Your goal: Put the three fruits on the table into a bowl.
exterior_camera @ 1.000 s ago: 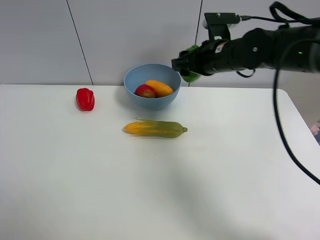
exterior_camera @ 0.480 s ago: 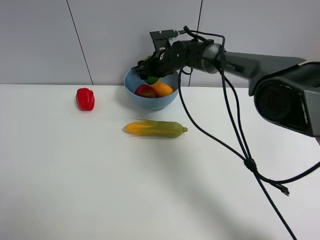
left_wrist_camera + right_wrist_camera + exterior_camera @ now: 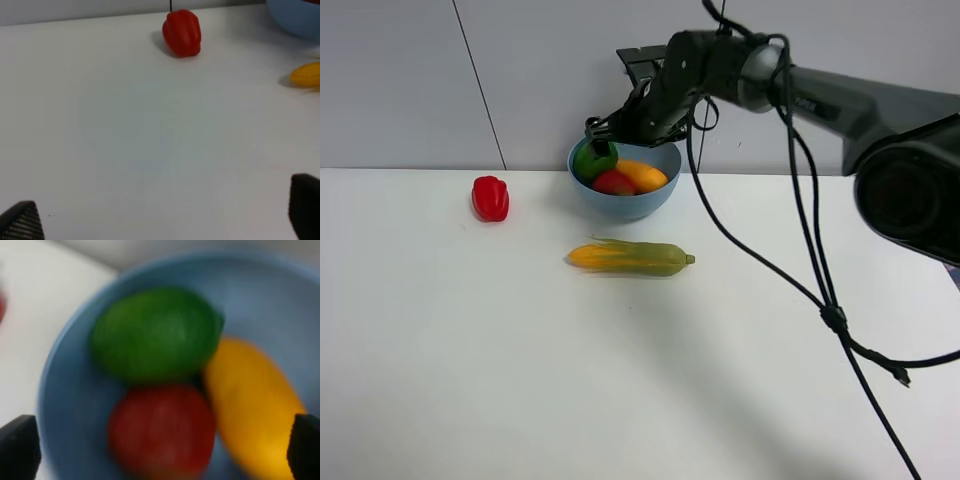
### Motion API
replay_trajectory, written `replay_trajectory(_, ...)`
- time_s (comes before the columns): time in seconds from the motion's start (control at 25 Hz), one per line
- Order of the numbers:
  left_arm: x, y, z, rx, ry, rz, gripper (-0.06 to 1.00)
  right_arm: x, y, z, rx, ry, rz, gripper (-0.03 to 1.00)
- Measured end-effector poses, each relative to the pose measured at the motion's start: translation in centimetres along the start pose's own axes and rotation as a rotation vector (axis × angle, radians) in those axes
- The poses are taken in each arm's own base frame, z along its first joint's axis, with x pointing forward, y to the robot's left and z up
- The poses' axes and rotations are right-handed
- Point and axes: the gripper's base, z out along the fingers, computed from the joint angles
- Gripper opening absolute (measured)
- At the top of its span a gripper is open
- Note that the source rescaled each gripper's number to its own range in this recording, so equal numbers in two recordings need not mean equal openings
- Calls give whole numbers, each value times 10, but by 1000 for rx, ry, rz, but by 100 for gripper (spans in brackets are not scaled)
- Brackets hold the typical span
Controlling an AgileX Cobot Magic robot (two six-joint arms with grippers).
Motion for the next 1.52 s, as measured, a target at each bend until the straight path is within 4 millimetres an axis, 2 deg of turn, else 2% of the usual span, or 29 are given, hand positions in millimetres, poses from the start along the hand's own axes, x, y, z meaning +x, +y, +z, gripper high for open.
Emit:
replay_trajectory(0.2,0,0,0,0,0,0,100,5,12,-74,-26,227,11,99)
replay_trajectory(0.4,0,0,0,0,0,0,100,7,10,-116,57,226,87,99)
replay_trajectory(0.56,0,0,0,0,0,0,100,18,-7,-153,96,210,171,99)
replay_trajectory(0.68,0,0,0,0,0,0,100,40,-31,-180,138,223,234,99)
replay_trajectory(0.88,0,0,0,0,0,0,100,97,-76,-242,238,223,367,99)
replay_trajectory(1.04,0,0,0,0,0,0,100,147,-91,-292,321,186,449,99)
replay_trajectory(1.16,0,0,0,0,0,0,100,176,-83,-329,378,116,445,99)
replay_trajectory(1.4,0,0,0,0,0,-1,100,225,-33,-388,441,-88,366,99)
replay_trajectory(1.52,0,0,0,0,0,-1,100,257,-9,-407,485,-197,320,99)
